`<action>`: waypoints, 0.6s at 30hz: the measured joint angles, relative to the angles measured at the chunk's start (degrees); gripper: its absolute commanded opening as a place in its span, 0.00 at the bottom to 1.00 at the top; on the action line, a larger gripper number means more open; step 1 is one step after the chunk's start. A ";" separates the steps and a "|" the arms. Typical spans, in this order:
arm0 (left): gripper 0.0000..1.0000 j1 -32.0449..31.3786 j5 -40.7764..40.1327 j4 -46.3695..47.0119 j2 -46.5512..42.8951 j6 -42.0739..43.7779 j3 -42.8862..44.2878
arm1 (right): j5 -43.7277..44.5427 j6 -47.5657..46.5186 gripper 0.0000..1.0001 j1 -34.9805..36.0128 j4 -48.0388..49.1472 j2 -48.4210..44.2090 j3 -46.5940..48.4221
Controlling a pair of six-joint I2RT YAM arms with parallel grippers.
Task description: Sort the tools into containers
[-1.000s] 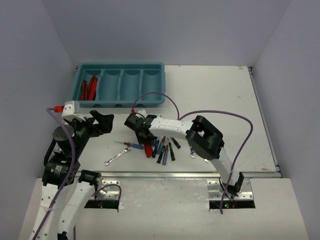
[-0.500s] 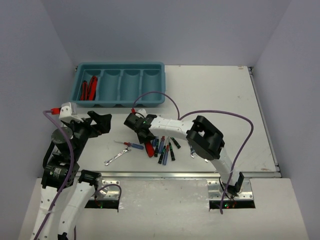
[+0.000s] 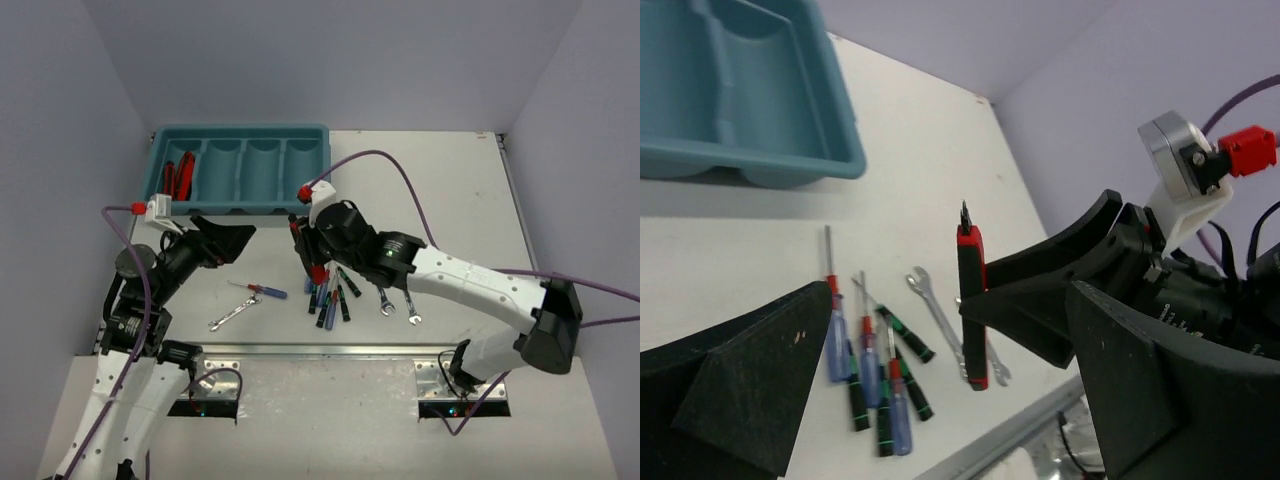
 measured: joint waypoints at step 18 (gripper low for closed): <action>0.86 -13.68 3.09 21.88 15.53 -12.31 -4.85 | -9.83 -9.17 0.00 0.42 9.97 -10.38 -12.36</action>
